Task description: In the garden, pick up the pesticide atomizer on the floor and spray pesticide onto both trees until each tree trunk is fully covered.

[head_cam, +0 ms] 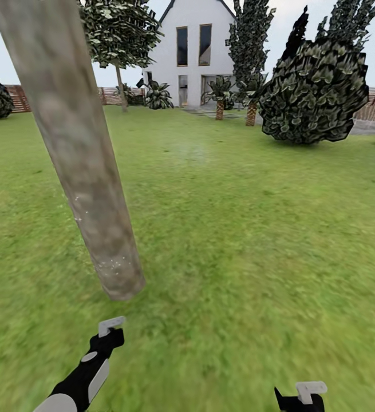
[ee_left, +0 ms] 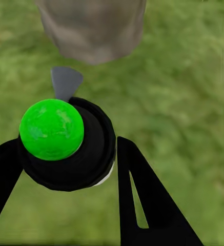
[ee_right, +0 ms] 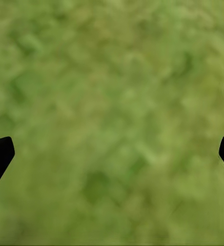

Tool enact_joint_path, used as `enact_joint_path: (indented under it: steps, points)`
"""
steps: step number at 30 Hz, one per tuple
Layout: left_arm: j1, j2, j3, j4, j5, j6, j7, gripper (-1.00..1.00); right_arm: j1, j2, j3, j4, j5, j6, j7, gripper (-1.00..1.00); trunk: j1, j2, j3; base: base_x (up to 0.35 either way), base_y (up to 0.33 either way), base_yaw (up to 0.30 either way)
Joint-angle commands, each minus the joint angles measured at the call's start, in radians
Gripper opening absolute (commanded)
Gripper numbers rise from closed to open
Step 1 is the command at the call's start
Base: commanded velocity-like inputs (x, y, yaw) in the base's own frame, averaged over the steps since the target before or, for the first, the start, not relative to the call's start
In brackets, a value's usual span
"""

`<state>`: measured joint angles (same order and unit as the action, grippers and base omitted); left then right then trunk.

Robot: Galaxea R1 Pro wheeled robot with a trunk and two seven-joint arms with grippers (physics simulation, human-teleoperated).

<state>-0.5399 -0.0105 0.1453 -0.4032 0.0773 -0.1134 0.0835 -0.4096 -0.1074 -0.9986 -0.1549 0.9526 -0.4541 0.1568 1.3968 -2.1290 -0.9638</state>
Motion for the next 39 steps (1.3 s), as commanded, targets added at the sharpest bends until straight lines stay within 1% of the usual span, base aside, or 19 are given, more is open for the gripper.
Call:
enact_joint_path:
  steps: [1, 3, 4, 5, 6, 8, 10, 12, 13, 17, 20, 22, 24, 25, 29, 33, 36, 38, 39]
  points:
    - [0.0, 0.001, 0.0, -0.001, 0.0, 0.0, -0.001, -1.0, 0.0, 0.0, 0.0, 0.0, 0.0, 0.0, 0.0, 1.0, 0.0, 0.0, 0.0, 0.088, -0.272, 0.277]
    - [-0.001, 0.0, 0.0, -0.009, -0.003, 0.0, -0.002, -1.0, 0.0, 0.0, 0.0, 0.0, 0.0, 0.0, -0.001, 1.0, 0.0, 0.0, 0.0, 0.094, -0.272, 0.277]
    - [0.0, 0.0, -0.018, -0.167, -0.005, 0.012, -0.007, -1.0, 0.0, 0.0, 0.0, 0.0, 0.0, 0.0, -0.002, 1.0, 0.0, 0.0, 0.0, 0.01, -0.03, 0.208]
    - [-0.001, 0.001, -0.055, -0.213, -0.006, 0.041, -0.007, -1.0, 0.0, 0.0, -0.001, -0.001, -0.001, 0.0, -0.002, 1.0, 0.0, 0.0, 0.0, 0.003, -0.01, 0.068]
    - [-0.003, 0.006, -0.085, -0.282, -0.004, 0.16, -0.011, -1.0, 0.0, 0.0, -0.001, -0.001, -0.001, 0.0, -0.002, 1.0, 0.0, 0.0, 0.0, 0.001, -0.002, 0.011]
    - [-0.001, 0.009, -0.09, -0.386, -0.005, 0.263, -0.012, -1.0, 0.0, 0.0, -0.002, -0.002, -0.002, 0.0, -0.002, 1.0, 0.0, 0.0, 0.0, 0.0, -0.001, 0.004]
    - [0.002, 0.051, -0.086, -0.517, -0.003, 0.4, -0.015, -1.0, 0.0, 0.0, 0.0, -0.001, -0.001, -0.001, -0.002, 1.0, 0.0, 0.0, 0.0, 0.0, 0.0, 0.0]
    - [0.005, 0.104, -0.085, -0.569, 0.006, 0.443, -0.028, -1.0, 0.0, 0.0, 0.0, 0.0, -0.001, -0.001, -0.002, 1.0, 0.0, 0.0, 0.0, 0.0, 0.0, 0.0]
    - [0.006, 0.113, -0.088, -0.582, 0.006, 0.45, -0.041, -1.0, 0.0, 0.0, 0.0, 0.0, 0.0, -0.001, -0.002, 1.0, 0.0, 0.0, 0.0, 0.0, 0.0, 0.0]
    - [0.009, 0.111, -0.138, -0.66, 0.004, 0.48, -0.102, -1.0, 0.0, 0.001, 0.0, 0.0, 0.0, 0.0, -0.002, 1.0, 0.0, 0.0, 0.0, 0.0, 0.0, 0.0]
    - [0.012, 0.109, -0.165, -0.808, 0.011, 0.607, -0.106, -1.0, 0.0, 0.001, 0.0, 0.001, -0.001, 0.0, -0.002, 1.0, 0.0, 0.0, 0.0, 0.0, 0.0, 0.0]
    - [0.047, 0.117, -0.161, -0.869, 0.01, 0.63, -0.106, -1.0, 0.0, 0.0, 0.0, 0.001, 0.0, 0.0, -0.002, 1.0, 0.0, 0.0, 0.0, 0.0, 0.0, 0.0]
    - [0.053, 0.125, -0.096, -0.868, 0.011, 0.633, -0.107, -1.0, 0.0, 0.0, 0.0, 0.002, 0.0, 0.0, -0.002, 1.0, 0.0, 0.0, 0.0, 0.0, 0.0, 0.0]
    - [0.053, 0.127, -0.035, -0.867, 0.012, 0.633, -0.108, -1.0, 0.0, 0.0, 0.0, 0.002, 0.0, 0.0, -0.002, 1.0, 0.0, 0.0, 0.0, 0.0, 0.0, 0.0]
    - [0.054, 0.129, 0.0, -0.866, 0.003, 0.633, -0.108, -1.0, 0.0, 0.0, 0.0, 0.0, 0.0, 0.0, -0.002, 1.0, 0.0, 0.0, 0.0, 0.0, 0.0, 0.0]
    - [0.053, 0.12, -0.012, -0.864, 0.003, 0.658, -0.108, -1.0, 0.0, 0.0, 0.0, 0.0, 0.0, 0.0, -0.001, 1.0, 0.0, 0.0, 0.0, 0.0, 0.0, 0.0]
    - [0.051, 0.121, -0.107, -0.864, 0.01, 0.714, -0.108, -1.0, 0.0, 0.0, 0.0, 0.0, -0.001, 0.0, 0.0, 1.0, 0.0, 0.0, 0.0, 0.0, 0.0, 0.0]
    - [0.052, 0.14, -0.113, -0.845, 0.012, 0.719, -0.109, -1.0, 0.0, 0.0, 0.0, 0.0, 0.0, 0.0, 0.0, 1.0, 0.0, 0.0, 0.0, 0.0, 0.0, 0.0]
    - [0.052, 0.179, -0.113, -0.806, 0.012, 0.718, -0.137, -1.0, 0.0, 0.0, 0.0, 0.0, 0.0, 0.0, 0.0, 1.0, 0.0, 0.0, 0.0, 0.0, 0.0, 0.0]
